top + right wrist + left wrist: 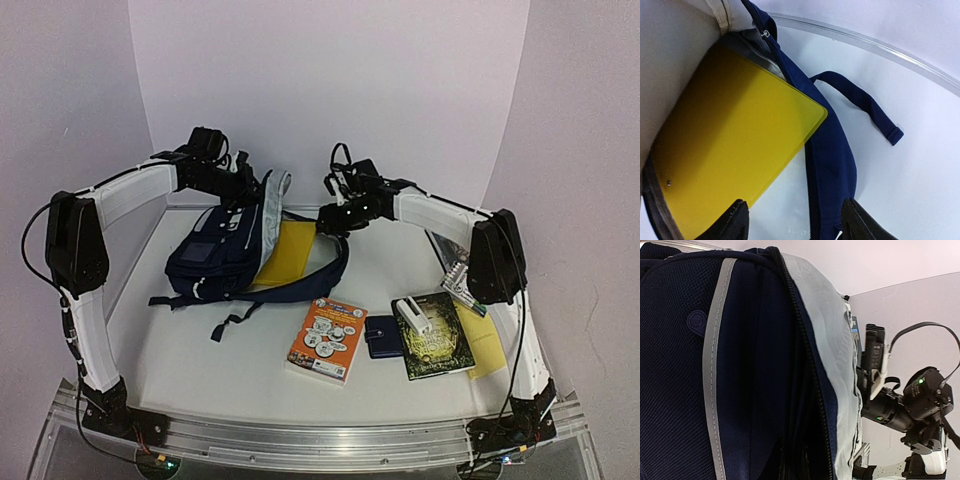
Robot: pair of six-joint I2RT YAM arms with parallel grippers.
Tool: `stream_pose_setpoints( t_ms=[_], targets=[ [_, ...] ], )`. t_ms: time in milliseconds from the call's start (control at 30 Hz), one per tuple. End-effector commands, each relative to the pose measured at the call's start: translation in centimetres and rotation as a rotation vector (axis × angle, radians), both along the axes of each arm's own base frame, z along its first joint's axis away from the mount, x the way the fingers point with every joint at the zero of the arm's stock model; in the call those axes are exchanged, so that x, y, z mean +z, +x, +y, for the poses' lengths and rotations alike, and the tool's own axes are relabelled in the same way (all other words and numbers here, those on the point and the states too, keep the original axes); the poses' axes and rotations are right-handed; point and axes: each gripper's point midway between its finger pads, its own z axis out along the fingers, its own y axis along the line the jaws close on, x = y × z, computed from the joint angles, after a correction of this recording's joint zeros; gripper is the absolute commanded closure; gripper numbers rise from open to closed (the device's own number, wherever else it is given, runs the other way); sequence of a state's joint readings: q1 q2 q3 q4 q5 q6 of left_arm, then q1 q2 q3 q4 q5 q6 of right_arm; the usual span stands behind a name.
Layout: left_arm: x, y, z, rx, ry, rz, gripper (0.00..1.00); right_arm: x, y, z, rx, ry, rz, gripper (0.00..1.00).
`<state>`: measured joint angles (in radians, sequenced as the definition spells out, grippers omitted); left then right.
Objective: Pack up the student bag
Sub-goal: Place the files in the student bag.
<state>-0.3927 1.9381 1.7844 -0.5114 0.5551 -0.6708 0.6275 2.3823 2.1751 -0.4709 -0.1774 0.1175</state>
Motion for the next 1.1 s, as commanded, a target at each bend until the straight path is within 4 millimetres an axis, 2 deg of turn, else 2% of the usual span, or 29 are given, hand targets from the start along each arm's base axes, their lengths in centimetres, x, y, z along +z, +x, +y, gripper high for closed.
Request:
stream_pose_setpoints(
  t_ms=[0,233,333,400,500,633,700,767,833,900,933,1000,1067],
  targets=[
    [5.7,-0.2,0.3,-0.02,-0.06,-0.157,1.0,-1.0,1.5,-0.1,0.032,-0.172,-0.126,0.37],
    [6.0,-0.2,0.4,-0.017,-0.058,-0.162,1.0,-3.5,3.4,-1.7,0.001,-0.346,-0.196,0.37],
    [5.9,-0.3,0.4,-0.018,-0.057,-0.159,1.0,-3.7,4.7,-2.7,-0.053,-0.388,-0.225,0.45],
    [5.8,-0.4,0.6,-0.015,-0.053,-0.157,1.0,-2.7,5.4,-3.0,-0.09,-0.36,-0.238,0.48],
    [5.4,-0.6,0.7,-0.013,-0.042,-0.151,1.0,0.3,6.7,-3.5,-0.154,-0.261,-0.261,0.53],
    [4.8,-0.9,1.1,-0.007,-0.02,-0.141,1.0,4.4,8.4,-4.9,-0.252,0.016,-0.218,0.63],
    [4.4,-1.0,1.3,-0.001,-0.005,-0.135,1.0,5.2,8.7,-5.1,-0.26,0.153,-0.156,0.75],
    [4.2,-1.0,1.5,0.002,0.004,-0.132,1.0,5.2,8.2,-4.3,-0.224,0.221,-0.103,0.87],
    [4.1,-1.0,1.5,0.003,0.01,-0.128,1.0,4.7,7.3,-3.2,-0.172,0.273,-0.042,0.91],
    [3.8,-0.9,1.6,0.008,0.016,-0.124,1.0,4.1,6.1,-2.0,-0.118,0.319,0.025,0.88],
    [3.7,-0.8,1.7,0.009,0.019,-0.121,1.0,3.8,5.6,-1.7,-0.099,0.332,0.051,0.82],
    [3.0,-0.6,1.7,0.01,0.024,-0.106,1.0,4.0,4.7,-1.3,-0.063,0.344,0.075,0.58],
    [2.0,-0.5,1.6,0.005,0.026,-0.085,1.0,4.2,3.8,-1.6,-0.035,0.329,0.078,0.43]
  ],
)
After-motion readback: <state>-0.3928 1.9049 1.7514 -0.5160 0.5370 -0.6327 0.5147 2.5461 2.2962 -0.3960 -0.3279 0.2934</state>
